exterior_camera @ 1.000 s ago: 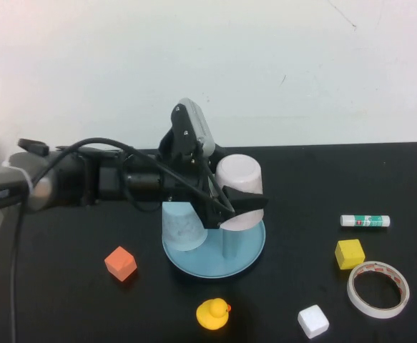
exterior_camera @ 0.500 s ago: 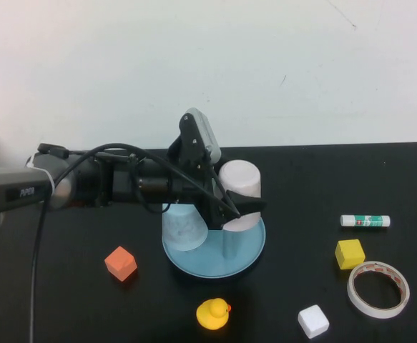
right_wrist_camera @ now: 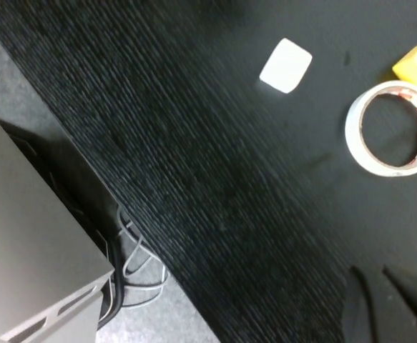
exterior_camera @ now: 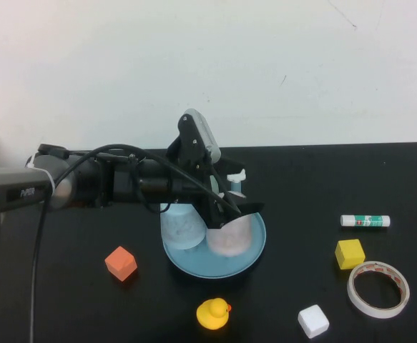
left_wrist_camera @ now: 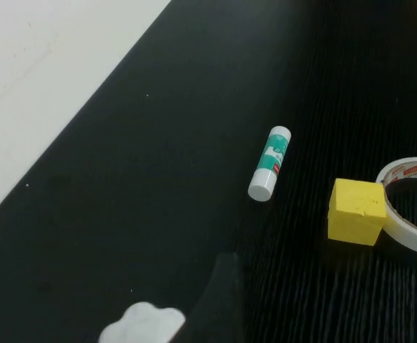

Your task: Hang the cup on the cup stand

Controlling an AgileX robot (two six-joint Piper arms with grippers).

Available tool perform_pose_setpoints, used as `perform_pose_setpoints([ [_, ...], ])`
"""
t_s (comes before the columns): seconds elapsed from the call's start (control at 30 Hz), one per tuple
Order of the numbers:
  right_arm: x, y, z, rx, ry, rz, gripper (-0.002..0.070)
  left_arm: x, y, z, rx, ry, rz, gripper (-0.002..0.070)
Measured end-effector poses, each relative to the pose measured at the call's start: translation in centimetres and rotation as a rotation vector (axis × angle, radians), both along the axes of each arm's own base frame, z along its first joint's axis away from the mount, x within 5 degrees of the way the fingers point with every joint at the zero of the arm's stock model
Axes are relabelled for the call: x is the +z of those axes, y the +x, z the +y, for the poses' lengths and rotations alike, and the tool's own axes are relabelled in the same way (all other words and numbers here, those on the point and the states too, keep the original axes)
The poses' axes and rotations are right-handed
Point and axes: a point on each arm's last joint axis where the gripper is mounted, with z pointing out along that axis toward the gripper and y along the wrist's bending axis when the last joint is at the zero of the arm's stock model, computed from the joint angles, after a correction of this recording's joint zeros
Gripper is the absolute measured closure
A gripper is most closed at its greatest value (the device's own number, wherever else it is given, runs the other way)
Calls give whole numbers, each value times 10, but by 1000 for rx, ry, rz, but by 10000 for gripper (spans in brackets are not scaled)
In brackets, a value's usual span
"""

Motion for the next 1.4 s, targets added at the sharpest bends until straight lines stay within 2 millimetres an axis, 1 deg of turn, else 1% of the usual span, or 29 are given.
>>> perform_pose_setpoints([
  [0.1, 2, -3, -2, 0, 6, -7, 674, 0, 0, 0, 2, 2, 0, -15],
  [0.17, 4, -5, -5, -1, 14, -23, 674, 4, 1, 1, 16, 7, -8, -17],
  [0.27, 11, -14, -14, -2, 45, -74, 674, 18, 1, 3, 54, 11, -22, -15],
  [0.33, 16, -21, -21, -4, 63, -111, 674, 31, 1, 5, 77, 12, -50, 4],
  [0.37, 18, -25, -25, -6, 74, -132, 674, 40, 0, 6, 86, 11, -71, 26],
  [0.43, 23, -34, -33, -8, 102, -176, 674, 59, -3, 8, 101, 5, -115, 84],
  [0.5, 27, -42, -42, -12, 121, -221, 674, 81, -7, 11, 125, 0, -165, 181],
  [0.63, 32, -56, -55, -19, 161, -288, 674, 123, -17, 20, 187, -4, -268, 440],
  [0.67, 33, -60, -58, -19, 173, -302, 674, 135, -21, 23, 214, -3, -298, 515],
  [0.7, 34, -63, -61, -21, 184, -318, 675, 148, -24, 27, 244, -1, -329, 570],
  [0.77, 36, -69, -66, -22, 204, -344, 674, 173, -33, 35, 311, 3, -392, 627],
  [0.83, 32, -73, -70, -23, 212, -355, 675, 197, -42, 44, 378, 1, -446, 655],
  [0.93, 19, -74, -71, -27, 212, -360, 674, 234, -61, 61, 505, -6, -531, 671],
  [1.07, -11, -70, -68, -30, 199, -352, 674, 277, -91, 84, 654, -34, -622, 673],
  [1.17, -33, -66, -65, -23, 198, -353, 674, 302, -124, 100, 715, -76, -681, 675],
  [1.3, -54, -61, -60, -19, 206, -355, 675, 318, -168, 116, 732, -125, -737, 675],
  [1.4, -59, -58, -57, -18, 224, -370, 675, 317, -196, 125, 735, -151, -750, 675],
])
